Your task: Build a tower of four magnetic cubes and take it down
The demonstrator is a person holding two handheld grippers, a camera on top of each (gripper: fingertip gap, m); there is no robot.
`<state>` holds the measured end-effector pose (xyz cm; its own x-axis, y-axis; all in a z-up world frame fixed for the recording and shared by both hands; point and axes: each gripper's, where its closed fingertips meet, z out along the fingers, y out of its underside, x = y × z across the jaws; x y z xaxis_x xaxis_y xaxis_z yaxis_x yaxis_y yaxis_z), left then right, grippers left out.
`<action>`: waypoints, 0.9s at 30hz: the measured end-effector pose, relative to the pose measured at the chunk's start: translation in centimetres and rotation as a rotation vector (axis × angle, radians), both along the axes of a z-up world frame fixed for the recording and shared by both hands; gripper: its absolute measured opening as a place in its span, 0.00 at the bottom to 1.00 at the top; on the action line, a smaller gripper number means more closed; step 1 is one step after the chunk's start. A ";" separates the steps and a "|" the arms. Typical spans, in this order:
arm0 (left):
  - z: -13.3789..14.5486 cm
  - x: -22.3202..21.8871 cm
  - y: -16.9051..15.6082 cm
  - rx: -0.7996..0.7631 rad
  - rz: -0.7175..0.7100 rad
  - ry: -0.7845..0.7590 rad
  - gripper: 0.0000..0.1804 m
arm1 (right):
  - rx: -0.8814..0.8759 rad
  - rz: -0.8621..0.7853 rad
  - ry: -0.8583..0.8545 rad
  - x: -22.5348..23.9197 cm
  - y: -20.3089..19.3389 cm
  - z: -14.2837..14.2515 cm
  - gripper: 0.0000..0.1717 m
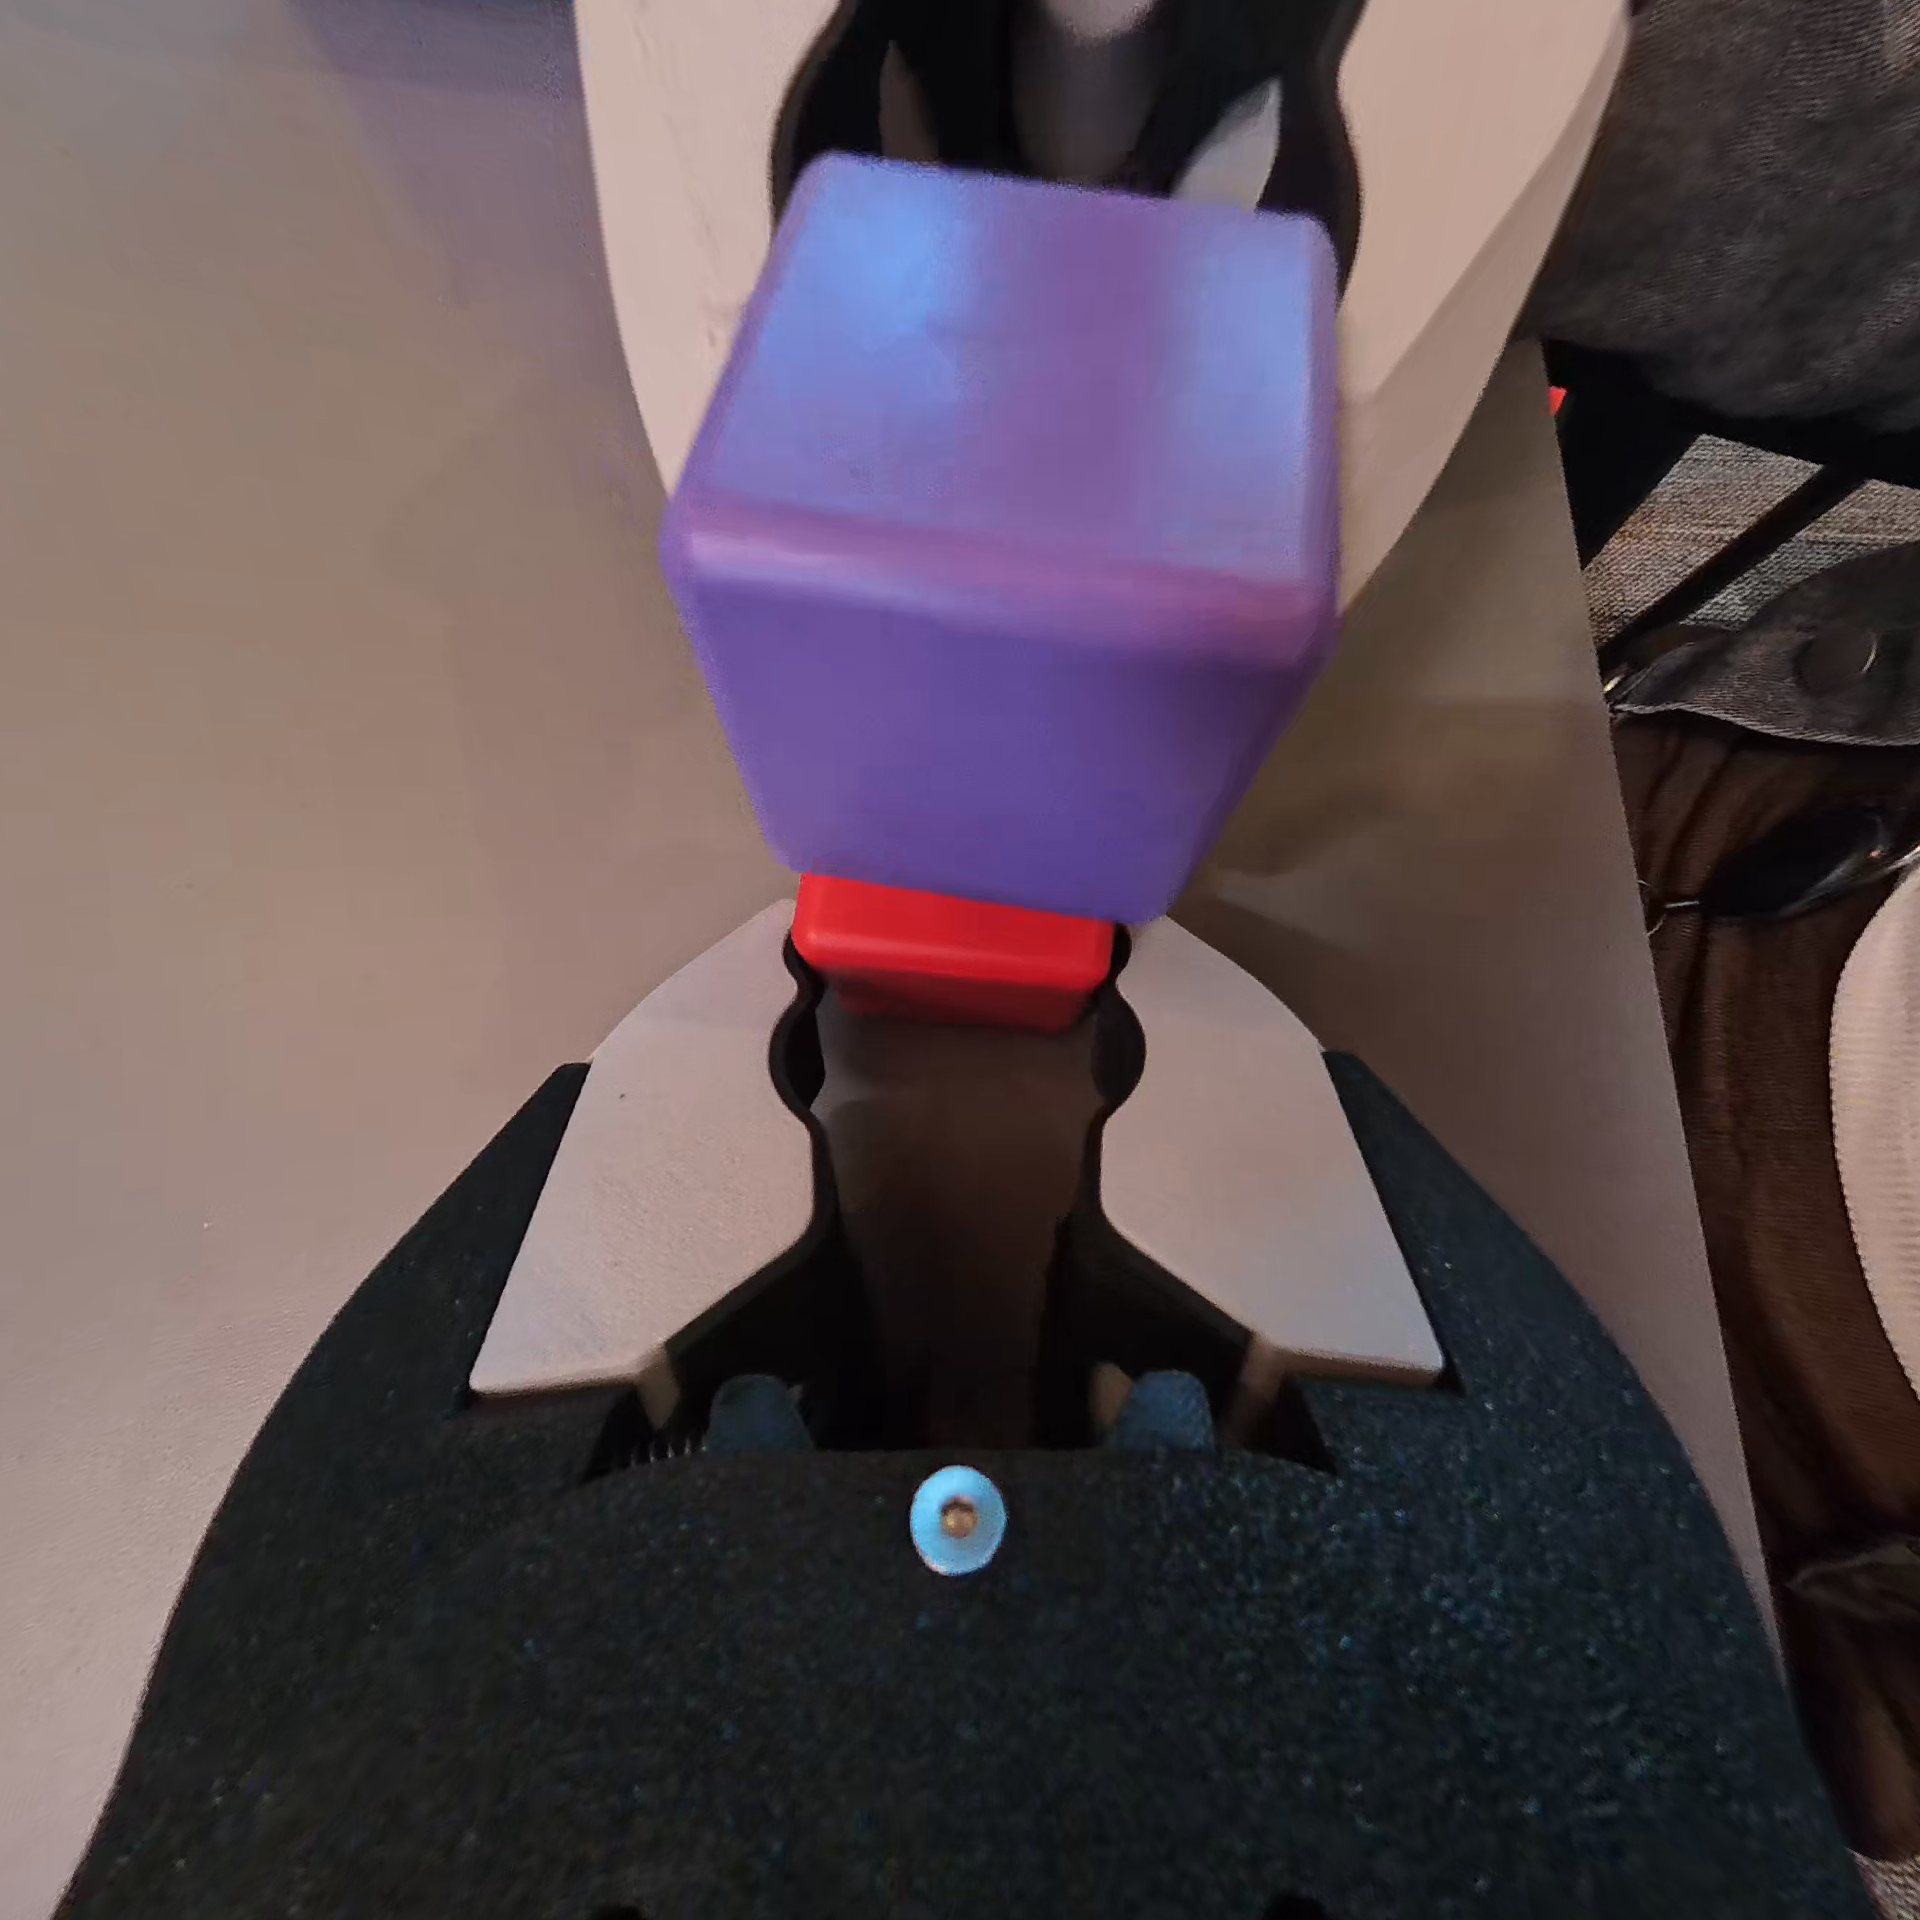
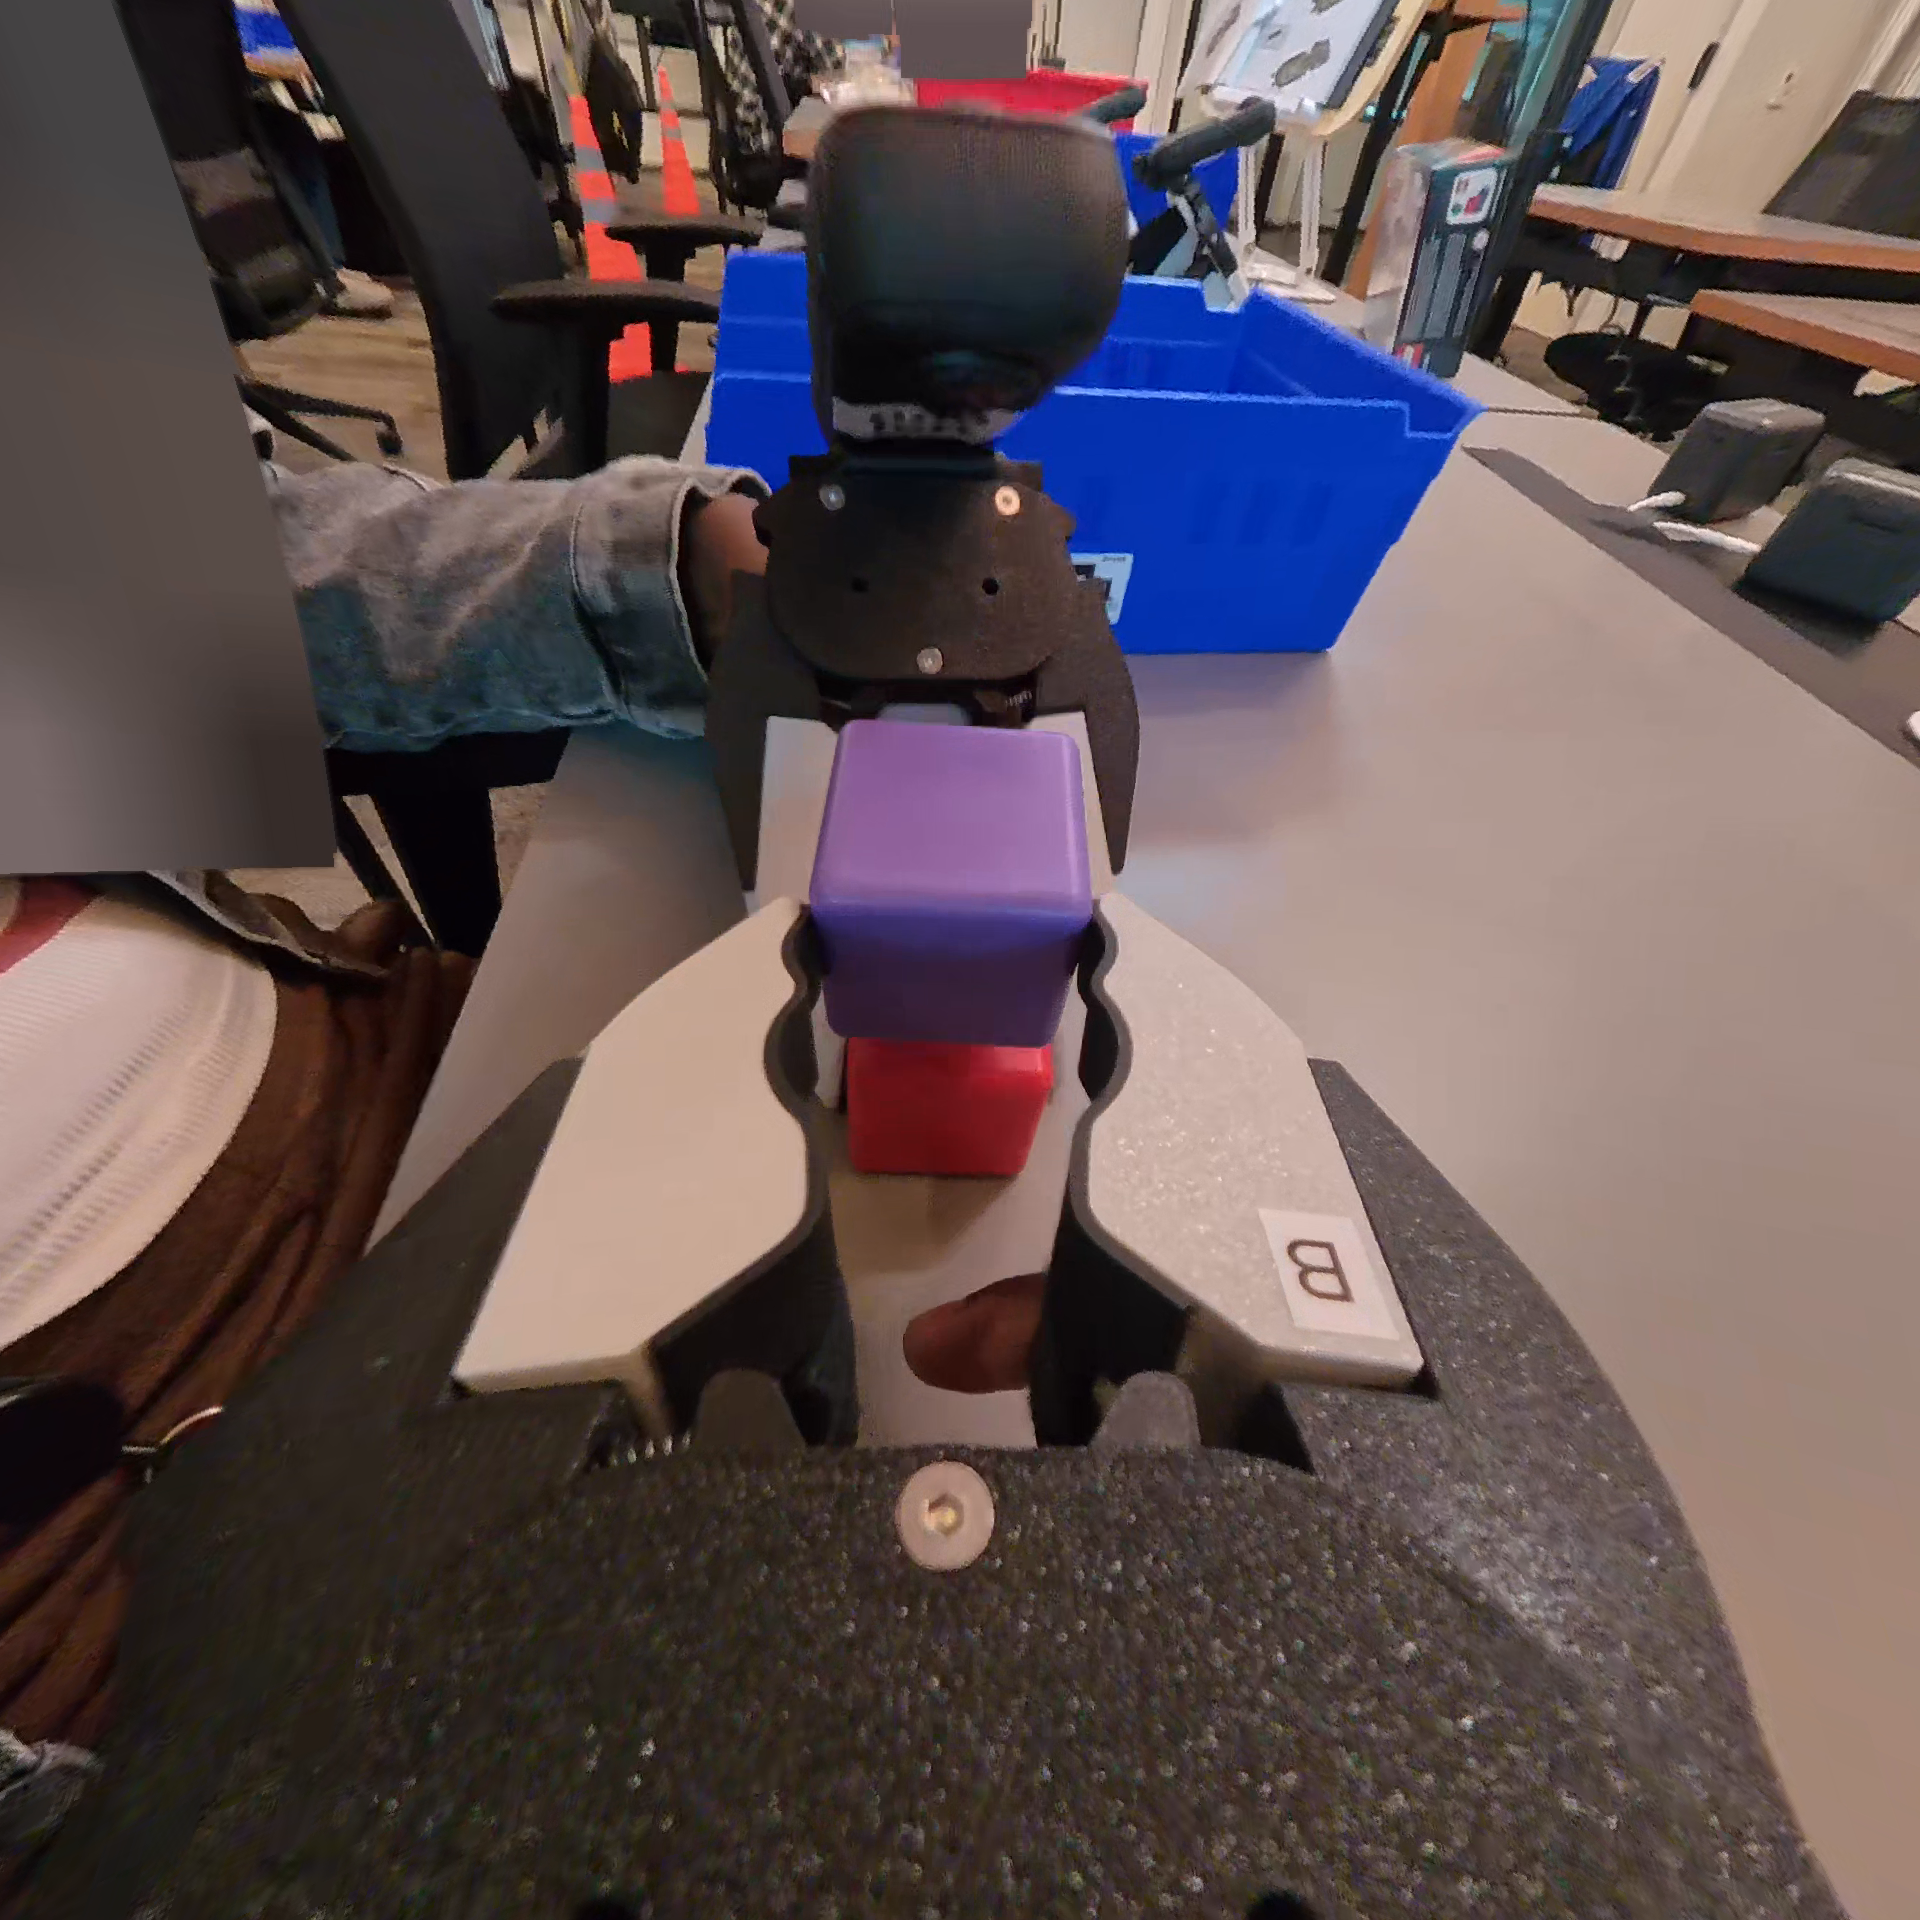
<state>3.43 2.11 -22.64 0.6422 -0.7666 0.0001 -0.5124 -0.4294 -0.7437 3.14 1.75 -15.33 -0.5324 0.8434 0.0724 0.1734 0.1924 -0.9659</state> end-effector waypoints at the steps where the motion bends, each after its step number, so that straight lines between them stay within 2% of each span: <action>1: 0.0 0.0 0.0 0.004 -0.003 0.002 0.28 | 0.015 -0.004 -0.010 -0.1 0.0 -0.3 0.28; 9: 0.1 0.3 -0.2 0.027 -0.022 0.014 0.28 | 0.042 0.014 -0.062 -0.1 -0.2 -1.4 0.28; 27: 0.1 0.4 -0.5 0.040 -0.036 0.022 0.28 | 0.041 0.053 -0.014 0.0 -0.4 -1.3 0.28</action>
